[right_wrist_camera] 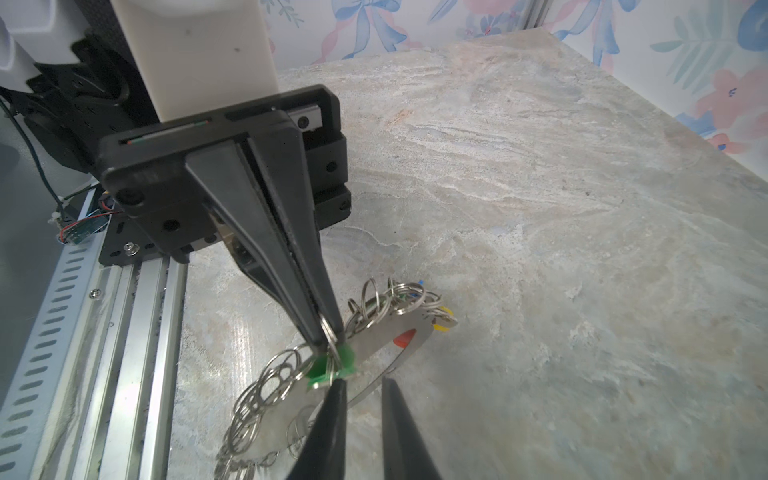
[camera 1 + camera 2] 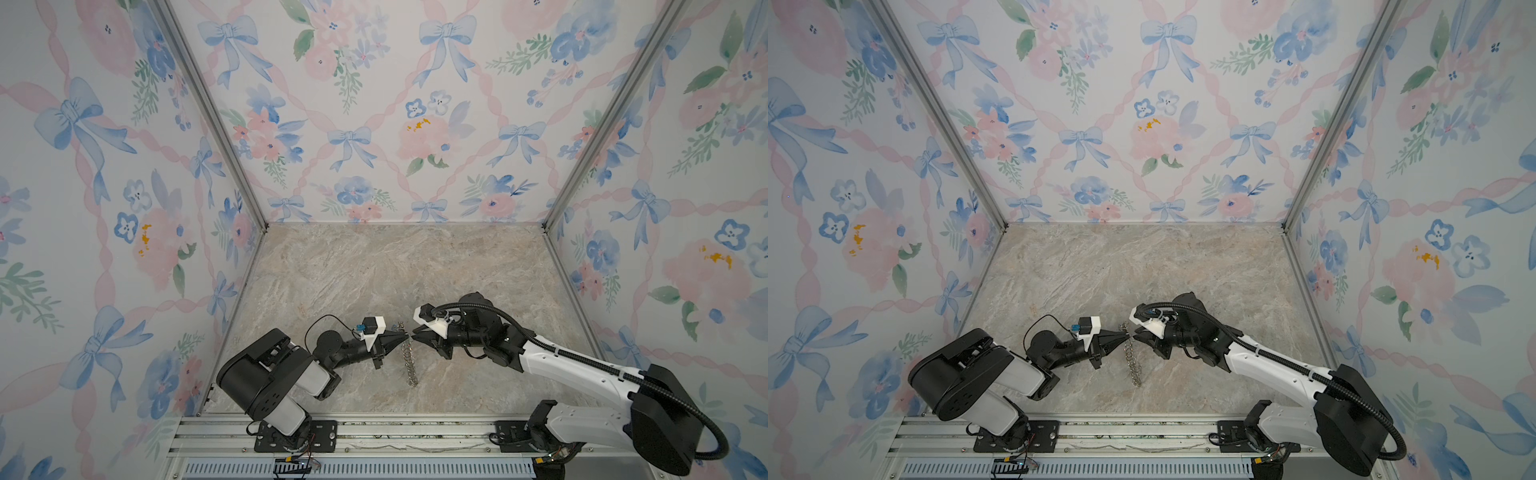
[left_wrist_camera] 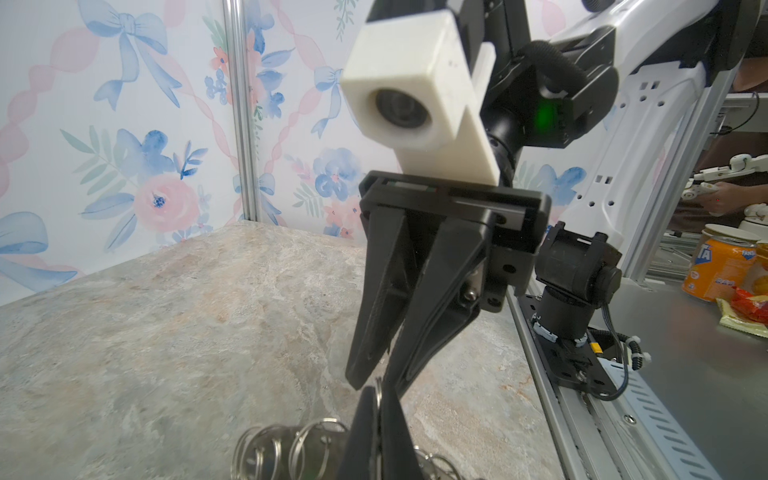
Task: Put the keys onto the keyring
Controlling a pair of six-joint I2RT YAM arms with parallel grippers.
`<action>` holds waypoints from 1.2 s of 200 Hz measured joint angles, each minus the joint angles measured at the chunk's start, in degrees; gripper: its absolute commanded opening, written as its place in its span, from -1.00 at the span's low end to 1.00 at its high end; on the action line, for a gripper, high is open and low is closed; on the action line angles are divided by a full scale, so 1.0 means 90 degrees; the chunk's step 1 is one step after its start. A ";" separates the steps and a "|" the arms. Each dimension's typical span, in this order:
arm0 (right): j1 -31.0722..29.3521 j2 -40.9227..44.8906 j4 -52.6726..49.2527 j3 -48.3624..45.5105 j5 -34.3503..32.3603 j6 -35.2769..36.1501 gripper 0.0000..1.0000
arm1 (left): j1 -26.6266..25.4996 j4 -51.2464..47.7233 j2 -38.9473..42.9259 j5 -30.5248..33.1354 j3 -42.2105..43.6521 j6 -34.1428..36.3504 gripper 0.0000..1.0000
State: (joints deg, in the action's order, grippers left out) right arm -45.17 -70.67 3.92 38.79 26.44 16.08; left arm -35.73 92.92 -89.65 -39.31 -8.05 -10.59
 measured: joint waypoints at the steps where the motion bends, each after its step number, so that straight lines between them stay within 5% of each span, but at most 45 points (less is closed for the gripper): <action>1: -0.0002 -0.0002 0.0000 0.0000 0.0002 0.0000 -0.64 | 0.0000 0.0000 0.0000 -0.0002 0.0000 0.0000 -1.00; 155: -0.0160 -0.0102 0.0090 -0.0044 0.0211 0.0068 -0.88 | 0.0012 -0.0024 -0.0024 -0.0311 -0.0061 0.0000 -1.00; 240: -0.0204 -0.0100 0.0070 -0.0046 0.0197 0.0092 -0.77 | 0.0012 0.0049 -0.0131 -0.0508 -0.0107 -0.0010 -1.00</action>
State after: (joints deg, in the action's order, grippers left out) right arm -47.00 -71.57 4.56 38.37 28.21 16.91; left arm -35.62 93.36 -90.83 -43.88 -9.02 -10.68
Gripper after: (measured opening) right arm 0.112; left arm 0.048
